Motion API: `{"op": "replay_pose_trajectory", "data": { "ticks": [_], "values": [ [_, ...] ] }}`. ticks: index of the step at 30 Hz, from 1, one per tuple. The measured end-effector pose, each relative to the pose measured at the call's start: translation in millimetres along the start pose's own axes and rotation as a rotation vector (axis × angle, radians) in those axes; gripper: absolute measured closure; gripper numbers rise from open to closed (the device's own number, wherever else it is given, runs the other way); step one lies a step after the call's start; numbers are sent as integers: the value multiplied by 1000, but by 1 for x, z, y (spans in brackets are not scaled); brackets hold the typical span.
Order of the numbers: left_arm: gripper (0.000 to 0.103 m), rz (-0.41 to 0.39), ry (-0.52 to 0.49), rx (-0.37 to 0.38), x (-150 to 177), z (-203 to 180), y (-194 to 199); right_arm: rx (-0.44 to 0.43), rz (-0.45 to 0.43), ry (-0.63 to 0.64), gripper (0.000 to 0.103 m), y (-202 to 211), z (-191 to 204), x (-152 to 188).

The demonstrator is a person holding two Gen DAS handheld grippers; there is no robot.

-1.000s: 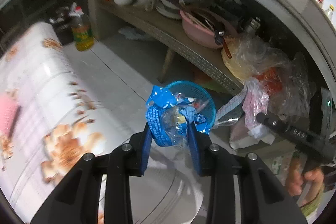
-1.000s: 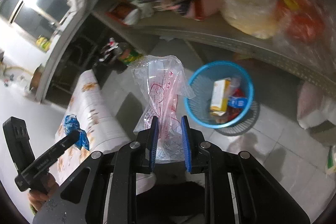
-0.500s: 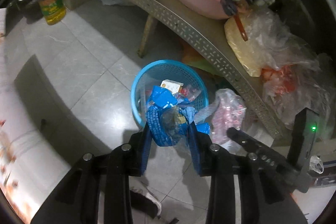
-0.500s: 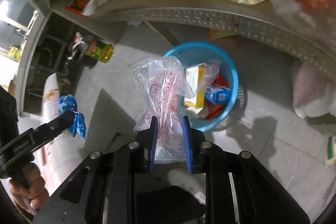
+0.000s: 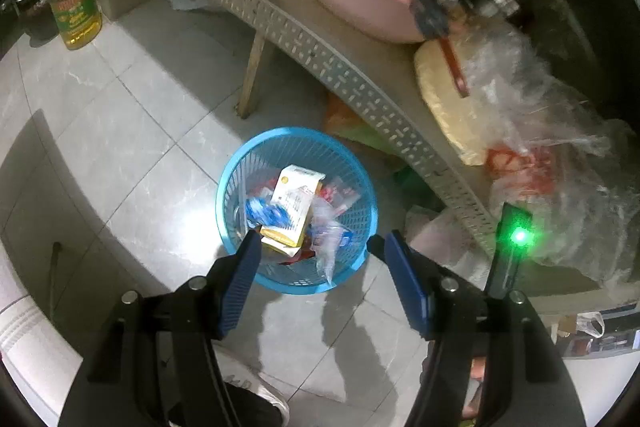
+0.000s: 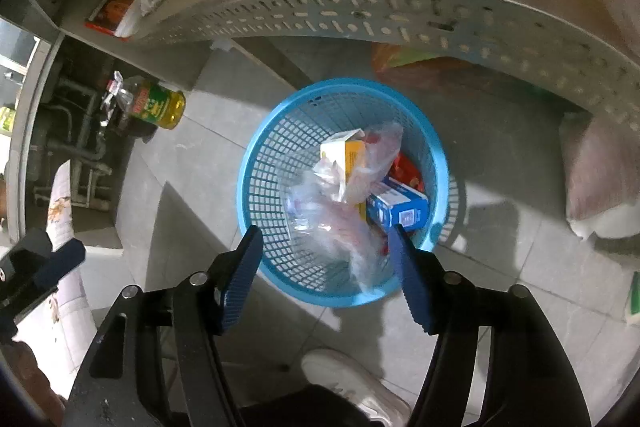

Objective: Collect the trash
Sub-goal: 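Open the left tool to drop the blue wrapper while the right tool drops the bag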

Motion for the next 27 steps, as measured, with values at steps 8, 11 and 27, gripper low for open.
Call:
{"op": "replay_pose_trajectory", "data": {
  "ticks": [8,11,27],
  "values": [
    [41,-89,-18,13,14,-11,61,-20,-53,31,37,37,-4,21],
    [39,-124,-15,32,27,-14,92,-35,-74,62,35,57,3,31],
    [22,-369,-5,-160,208,24,281,-215,-168,370,21,163,99,93]
  ]
}}
Point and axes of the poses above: each gripper's, at about its wrist camera, not at the fingertips, and y roughly against the way its jaws point, z to its left, x to its underside, the point moved 2 cm from there along -y, roughly the way its jaws point, and after that the axes turned 7 degrees about -y, right-handed, at the moved point
